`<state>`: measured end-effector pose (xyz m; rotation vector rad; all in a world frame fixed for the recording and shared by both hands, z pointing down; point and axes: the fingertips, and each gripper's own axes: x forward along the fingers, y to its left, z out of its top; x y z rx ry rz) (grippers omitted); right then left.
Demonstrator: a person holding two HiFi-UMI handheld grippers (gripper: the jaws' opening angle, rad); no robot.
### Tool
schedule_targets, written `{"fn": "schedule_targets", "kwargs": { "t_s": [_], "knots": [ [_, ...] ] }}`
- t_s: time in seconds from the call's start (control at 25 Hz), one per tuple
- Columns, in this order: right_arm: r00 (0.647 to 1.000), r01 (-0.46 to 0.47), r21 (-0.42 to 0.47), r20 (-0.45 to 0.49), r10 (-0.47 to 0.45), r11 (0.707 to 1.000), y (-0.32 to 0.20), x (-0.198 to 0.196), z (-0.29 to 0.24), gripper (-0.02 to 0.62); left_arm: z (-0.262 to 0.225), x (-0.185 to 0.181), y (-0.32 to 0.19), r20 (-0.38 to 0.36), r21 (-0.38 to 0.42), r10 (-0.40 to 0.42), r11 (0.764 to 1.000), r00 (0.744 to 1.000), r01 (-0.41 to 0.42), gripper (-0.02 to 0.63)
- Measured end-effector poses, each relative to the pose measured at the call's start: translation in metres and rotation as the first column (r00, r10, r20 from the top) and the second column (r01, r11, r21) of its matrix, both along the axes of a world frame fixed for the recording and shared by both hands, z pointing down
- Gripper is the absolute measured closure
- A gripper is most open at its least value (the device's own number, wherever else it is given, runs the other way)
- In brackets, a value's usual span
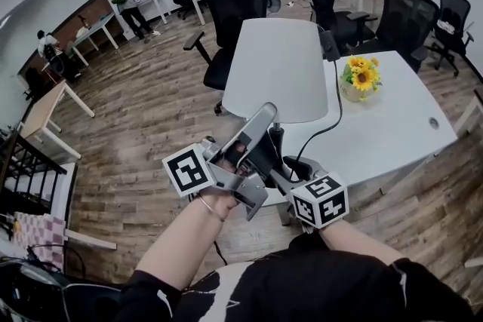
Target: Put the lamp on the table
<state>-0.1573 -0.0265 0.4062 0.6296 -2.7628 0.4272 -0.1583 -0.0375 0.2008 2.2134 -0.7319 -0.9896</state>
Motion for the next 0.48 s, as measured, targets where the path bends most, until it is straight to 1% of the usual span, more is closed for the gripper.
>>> {"fn": "schedule_targets", "kwargs": {
  "t_s": [0.08, 0.24, 0.48],
  "knots": [
    [1.000, 0.021, 0.005, -0.007, -0.021, 1.000, -0.020, -0.003, -0.001, 0.408, 0.000, -0.002, -0.021, 0.000, -0.005, -0.014, 1.000, 1.000, 0.014, 0.592],
    [0.999, 0.053, 0.022, -0.013, -0.053, 0.998, -0.060, -0.004, -0.004, 0.408, -0.002, -0.007, -0.064, -0.023, -0.008, -0.054, 0.999, 0.998, 0.054, 0.592],
    [0.996, 0.087, 0.005, -0.022, -0.087, 0.996, -0.124, 0.000, 0.001, 0.408, 0.002, -0.011, -0.126, -0.055, -0.018, -0.098, 0.995, 0.994, 0.097, 0.592]
  ]
}}
